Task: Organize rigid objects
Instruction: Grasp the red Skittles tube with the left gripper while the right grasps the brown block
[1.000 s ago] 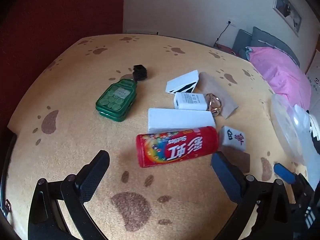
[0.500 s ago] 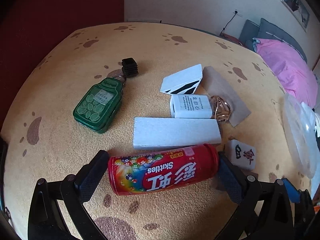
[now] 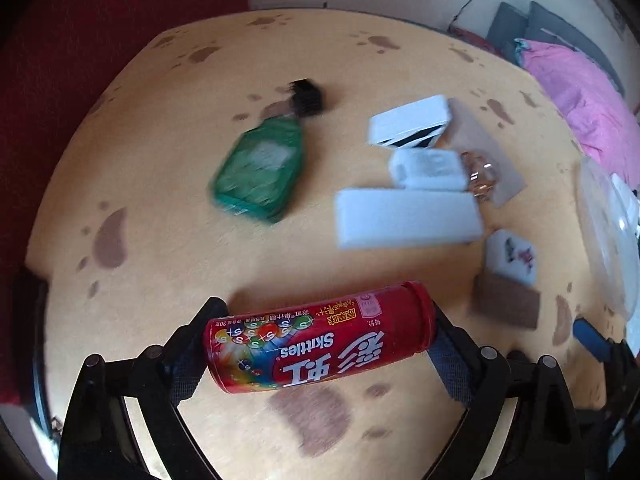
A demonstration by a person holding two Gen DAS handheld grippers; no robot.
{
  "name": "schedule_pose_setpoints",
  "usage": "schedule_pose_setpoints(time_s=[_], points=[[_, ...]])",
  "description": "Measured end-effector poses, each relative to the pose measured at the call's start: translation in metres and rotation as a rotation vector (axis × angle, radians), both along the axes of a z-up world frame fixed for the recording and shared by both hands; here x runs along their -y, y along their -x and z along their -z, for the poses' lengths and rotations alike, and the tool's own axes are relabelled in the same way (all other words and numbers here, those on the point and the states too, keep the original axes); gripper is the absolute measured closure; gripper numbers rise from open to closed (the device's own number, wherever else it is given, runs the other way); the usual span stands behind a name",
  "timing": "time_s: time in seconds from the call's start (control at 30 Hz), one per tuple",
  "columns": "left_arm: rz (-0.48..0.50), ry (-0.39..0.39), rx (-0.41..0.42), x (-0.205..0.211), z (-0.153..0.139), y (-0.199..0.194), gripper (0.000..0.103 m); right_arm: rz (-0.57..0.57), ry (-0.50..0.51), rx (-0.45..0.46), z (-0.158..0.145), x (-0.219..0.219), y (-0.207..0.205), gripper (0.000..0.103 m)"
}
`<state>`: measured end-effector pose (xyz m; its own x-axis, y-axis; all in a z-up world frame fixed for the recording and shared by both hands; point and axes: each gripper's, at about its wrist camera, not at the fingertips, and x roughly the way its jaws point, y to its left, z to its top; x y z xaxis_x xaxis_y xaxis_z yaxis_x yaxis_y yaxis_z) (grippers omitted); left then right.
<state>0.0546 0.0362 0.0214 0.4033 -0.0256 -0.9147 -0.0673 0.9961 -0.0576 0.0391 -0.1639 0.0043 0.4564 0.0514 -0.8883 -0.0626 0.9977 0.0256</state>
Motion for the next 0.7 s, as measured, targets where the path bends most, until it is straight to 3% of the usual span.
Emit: schedule_pose_setpoints(time_s=[0.1, 0.3, 0.4, 0.53, 0.7], points=[[-0.011, -0.04, -0.015, -0.019, -0.013, 0.017, 0.008, 0.011, -0.095, -0.067, -0.01, -0.007, -0.002, 0.002], [0.014, -0.073, -0.032, -0.038, -0.038, 0.04, 0.008, 0.003, -0.111, -0.108, -0.024, -0.044, -0.015, 0.003], [0.006, -0.078, -0.025, -0.048, -0.052, 0.043, 0.008, 0.034, -0.061, -0.129, -0.025, -0.054, -0.03, 0.006], [-0.002, -0.092, -0.02, -0.059, -0.065, 0.042, 0.008, 0.105, -0.063, -0.238, -0.007, -0.053, -0.048, 0.022], [-0.019, -0.092, -0.034, -0.069, -0.07, 0.04, 0.008, 0.107, 0.017, -0.223, -0.005, -0.063, -0.045, 0.027]])
